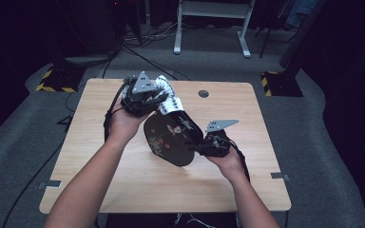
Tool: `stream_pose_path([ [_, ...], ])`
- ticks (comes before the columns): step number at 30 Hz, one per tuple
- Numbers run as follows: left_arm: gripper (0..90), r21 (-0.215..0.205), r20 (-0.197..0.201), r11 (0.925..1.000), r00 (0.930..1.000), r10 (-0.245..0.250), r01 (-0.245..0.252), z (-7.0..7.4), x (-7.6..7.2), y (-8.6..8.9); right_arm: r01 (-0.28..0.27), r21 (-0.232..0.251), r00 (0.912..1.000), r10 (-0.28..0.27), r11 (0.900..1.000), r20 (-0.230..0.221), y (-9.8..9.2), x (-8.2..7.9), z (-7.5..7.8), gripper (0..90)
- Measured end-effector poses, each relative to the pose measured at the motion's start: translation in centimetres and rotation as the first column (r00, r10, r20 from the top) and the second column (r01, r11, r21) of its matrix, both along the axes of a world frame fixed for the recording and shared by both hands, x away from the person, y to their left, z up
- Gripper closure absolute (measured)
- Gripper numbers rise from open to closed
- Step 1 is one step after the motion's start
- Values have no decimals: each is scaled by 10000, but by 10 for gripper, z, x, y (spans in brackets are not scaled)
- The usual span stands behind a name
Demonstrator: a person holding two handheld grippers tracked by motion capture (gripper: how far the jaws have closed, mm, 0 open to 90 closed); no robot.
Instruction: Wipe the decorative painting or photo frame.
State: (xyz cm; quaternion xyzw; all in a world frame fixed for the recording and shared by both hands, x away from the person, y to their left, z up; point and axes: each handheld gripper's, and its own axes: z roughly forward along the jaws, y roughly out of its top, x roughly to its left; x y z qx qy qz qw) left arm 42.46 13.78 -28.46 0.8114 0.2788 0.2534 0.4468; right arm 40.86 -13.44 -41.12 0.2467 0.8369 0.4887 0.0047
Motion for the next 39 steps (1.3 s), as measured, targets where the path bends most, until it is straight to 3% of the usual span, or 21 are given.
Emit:
stream_pose_path([
  [19, 784, -52, -445, 9988, 9978, 492, -495, -18, 3, 17, -30, -2, 10000, 30, 10000, 25, 1, 0, 0, 787],
  [39, 784, -20, -1320, 9969, 9882, 781, -790, -51, 9, 31, -71, -32, 9999, 71, 10000, 73, 1, 0, 0, 789],
])
